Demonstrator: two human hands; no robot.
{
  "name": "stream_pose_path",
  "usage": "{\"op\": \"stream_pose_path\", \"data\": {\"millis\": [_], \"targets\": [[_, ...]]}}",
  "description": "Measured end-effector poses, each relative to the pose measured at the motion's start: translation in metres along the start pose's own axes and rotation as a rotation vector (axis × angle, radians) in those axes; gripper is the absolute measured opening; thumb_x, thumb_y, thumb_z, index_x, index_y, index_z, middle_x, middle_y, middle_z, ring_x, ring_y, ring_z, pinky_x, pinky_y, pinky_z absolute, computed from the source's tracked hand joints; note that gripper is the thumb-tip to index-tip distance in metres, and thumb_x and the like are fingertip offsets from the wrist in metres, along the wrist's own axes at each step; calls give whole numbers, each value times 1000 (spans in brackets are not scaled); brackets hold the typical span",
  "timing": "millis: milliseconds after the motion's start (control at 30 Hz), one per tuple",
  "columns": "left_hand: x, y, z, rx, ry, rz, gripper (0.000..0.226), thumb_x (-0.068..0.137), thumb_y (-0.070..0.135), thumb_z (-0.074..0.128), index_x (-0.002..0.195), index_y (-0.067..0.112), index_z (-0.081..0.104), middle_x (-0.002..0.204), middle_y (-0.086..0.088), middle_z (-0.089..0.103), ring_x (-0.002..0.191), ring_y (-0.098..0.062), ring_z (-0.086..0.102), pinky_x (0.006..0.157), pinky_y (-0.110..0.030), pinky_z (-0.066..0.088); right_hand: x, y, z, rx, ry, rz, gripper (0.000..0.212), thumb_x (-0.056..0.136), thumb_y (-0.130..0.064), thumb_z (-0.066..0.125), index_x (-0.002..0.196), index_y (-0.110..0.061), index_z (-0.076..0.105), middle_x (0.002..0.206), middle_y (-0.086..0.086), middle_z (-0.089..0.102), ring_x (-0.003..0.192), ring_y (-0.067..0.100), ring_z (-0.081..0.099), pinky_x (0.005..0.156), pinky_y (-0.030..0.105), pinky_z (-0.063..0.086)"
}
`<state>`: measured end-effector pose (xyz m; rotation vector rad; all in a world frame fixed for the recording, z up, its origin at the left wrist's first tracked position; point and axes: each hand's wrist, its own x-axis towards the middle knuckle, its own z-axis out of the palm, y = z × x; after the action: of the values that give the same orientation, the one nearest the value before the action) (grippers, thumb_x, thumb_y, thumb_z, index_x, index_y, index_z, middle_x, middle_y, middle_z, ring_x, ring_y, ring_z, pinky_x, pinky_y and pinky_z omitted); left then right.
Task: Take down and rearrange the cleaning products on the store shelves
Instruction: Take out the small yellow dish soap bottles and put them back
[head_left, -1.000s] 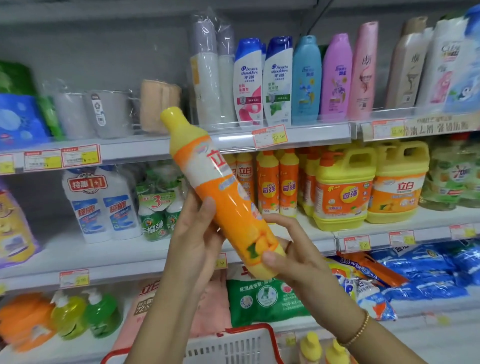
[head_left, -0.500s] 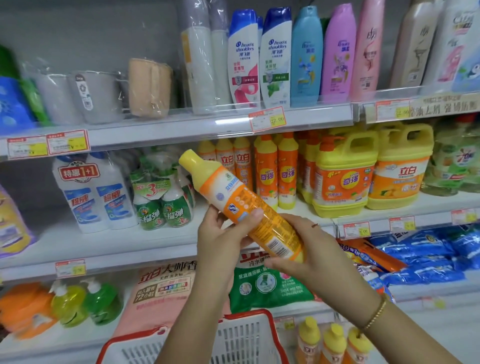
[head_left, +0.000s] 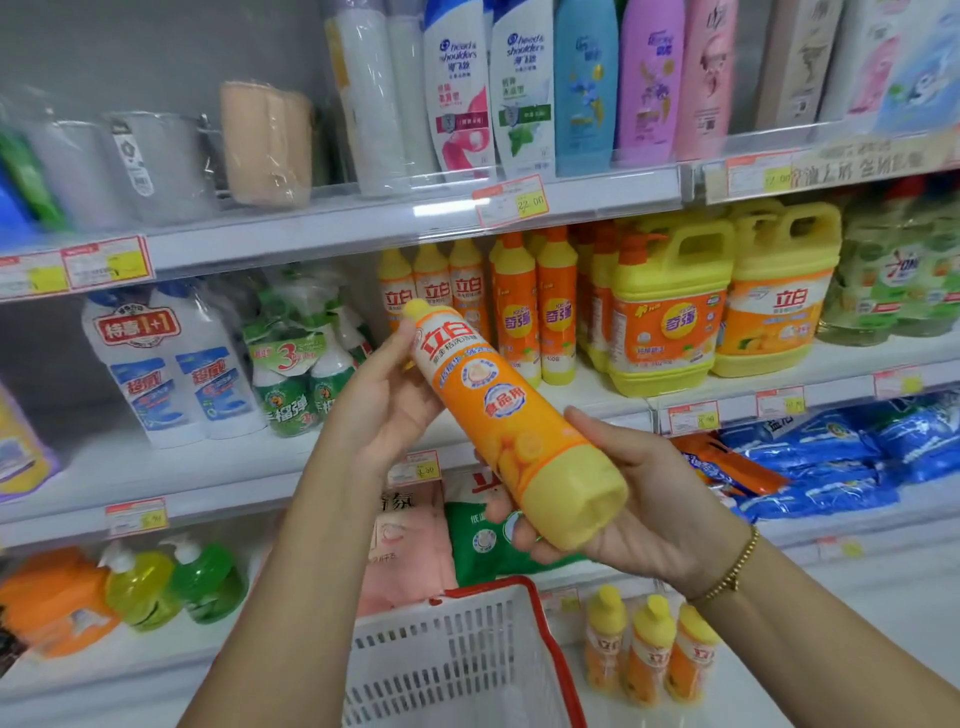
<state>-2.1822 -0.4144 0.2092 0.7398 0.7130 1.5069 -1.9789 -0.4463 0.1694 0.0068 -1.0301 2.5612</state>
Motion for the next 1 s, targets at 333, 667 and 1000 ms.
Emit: {"op": "stream_pose_path", "data": {"millis": [333, 667, 1000], "targets": [[11, -17, 9, 48, -36, -61, 63, 69, 25, 69, 126, 2, 55, 99, -13, 71, 85, -22, 72, 62, -35, 58, -28, -23, -21, -224, 216, 137, 63, 84, -30, 64, 135, 2, 44, 126, 25, 55, 109, 36, 60, 97, 45, 47], [2, -134, 55, 632, -253, 77, 53, 61, 12, 81, 109, 22, 59, 104, 6, 70, 92, -7, 69, 71, -20, 53, -126, -30, -102, -764, 972, 77, 23, 91, -10, 56, 111, -8, 67, 109, 11, 70, 105, 25, 65, 95, 36, 50], [-13, -339, 11, 1020, -498, -227, 58, 69, 0, 79, 98, 44, 57, 90, 27, 66, 86, 10, 59, 75, -7, 46, -198, 51, -233, -1383, 1373, 205, 19, 82, -2, 64, 89, -18, 70, 101, 1, 68, 82, 15, 62, 78, 19, 48]]}}
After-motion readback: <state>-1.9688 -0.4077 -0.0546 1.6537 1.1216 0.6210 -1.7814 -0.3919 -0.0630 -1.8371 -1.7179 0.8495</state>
